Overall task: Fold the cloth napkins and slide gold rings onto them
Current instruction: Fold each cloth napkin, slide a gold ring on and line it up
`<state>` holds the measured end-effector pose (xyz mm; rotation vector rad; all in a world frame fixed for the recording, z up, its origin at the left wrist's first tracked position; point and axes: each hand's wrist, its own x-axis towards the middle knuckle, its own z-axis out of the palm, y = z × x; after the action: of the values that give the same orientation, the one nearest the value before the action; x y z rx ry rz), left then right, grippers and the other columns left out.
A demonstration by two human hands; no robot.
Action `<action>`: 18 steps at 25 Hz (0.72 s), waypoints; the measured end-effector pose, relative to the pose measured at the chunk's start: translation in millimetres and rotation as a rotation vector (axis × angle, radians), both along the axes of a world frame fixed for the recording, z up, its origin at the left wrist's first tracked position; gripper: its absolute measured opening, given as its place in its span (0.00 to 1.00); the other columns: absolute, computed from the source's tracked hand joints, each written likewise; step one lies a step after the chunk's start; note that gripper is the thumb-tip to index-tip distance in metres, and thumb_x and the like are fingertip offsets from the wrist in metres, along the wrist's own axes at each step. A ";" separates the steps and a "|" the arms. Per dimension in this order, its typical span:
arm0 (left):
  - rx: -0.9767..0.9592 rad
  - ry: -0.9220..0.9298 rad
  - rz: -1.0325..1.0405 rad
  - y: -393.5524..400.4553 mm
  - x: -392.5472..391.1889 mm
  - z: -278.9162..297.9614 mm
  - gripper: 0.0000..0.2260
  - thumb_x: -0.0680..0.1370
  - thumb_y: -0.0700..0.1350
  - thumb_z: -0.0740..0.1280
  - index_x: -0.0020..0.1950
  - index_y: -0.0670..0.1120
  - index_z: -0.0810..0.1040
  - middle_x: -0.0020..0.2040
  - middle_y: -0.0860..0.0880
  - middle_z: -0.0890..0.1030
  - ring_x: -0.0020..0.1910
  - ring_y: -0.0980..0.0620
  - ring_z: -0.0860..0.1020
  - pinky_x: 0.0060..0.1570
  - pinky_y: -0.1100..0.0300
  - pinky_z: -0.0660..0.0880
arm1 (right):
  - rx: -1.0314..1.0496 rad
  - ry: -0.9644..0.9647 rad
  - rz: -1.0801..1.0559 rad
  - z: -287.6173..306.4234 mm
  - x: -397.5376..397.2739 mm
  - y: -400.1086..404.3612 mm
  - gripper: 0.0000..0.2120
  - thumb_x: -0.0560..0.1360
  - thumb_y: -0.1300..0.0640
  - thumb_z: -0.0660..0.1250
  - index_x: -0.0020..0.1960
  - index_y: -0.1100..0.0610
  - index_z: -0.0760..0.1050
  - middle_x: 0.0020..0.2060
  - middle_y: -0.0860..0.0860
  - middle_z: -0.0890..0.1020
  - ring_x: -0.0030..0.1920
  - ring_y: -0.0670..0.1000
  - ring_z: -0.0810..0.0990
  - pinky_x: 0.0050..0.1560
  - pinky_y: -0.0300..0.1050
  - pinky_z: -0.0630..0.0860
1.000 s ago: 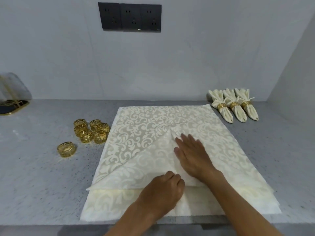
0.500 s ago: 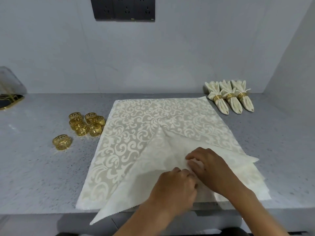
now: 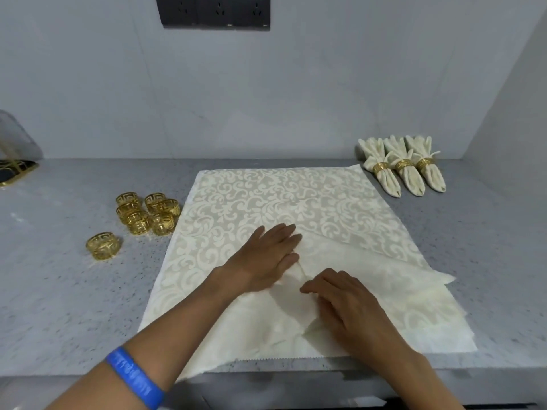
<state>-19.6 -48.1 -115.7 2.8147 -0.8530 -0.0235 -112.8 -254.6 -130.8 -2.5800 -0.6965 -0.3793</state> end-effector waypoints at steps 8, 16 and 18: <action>-0.369 0.119 -0.066 118.0 -53.4 2.6 0.12 0.79 0.46 0.64 0.59 0.60 0.80 0.57 0.59 0.79 0.61 0.55 0.75 0.58 0.53 0.75 | -0.085 -0.056 -0.023 -3.6 -12.9 4.1 0.04 0.75 0.53 0.66 0.41 0.49 0.75 0.42 0.41 0.72 0.40 0.45 0.69 0.41 0.42 0.70; -0.418 0.496 -0.074 121.9 -55.1 19.0 0.14 0.72 0.62 0.71 0.55 0.59 0.83 0.64 0.62 0.78 0.66 0.57 0.71 0.64 0.60 0.70 | -0.087 -0.019 0.014 -0.5 -12.8 3.7 0.05 0.75 0.53 0.66 0.42 0.48 0.80 0.41 0.40 0.73 0.41 0.42 0.68 0.42 0.32 0.67; -0.569 0.486 0.002 103.6 -52.0 20.7 0.12 0.72 0.56 0.72 0.43 0.49 0.84 0.44 0.56 0.83 0.45 0.57 0.80 0.46 0.57 0.76 | -0.015 0.119 -0.020 5.1 -12.0 5.4 0.07 0.75 0.56 0.67 0.42 0.46 0.82 0.39 0.39 0.77 0.43 0.42 0.71 0.42 0.30 0.67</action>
<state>-71.6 55.6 -95.0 2.1414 -0.6151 -0.3823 -124.8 -249.1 -125.8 -2.6007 -0.6348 -0.2257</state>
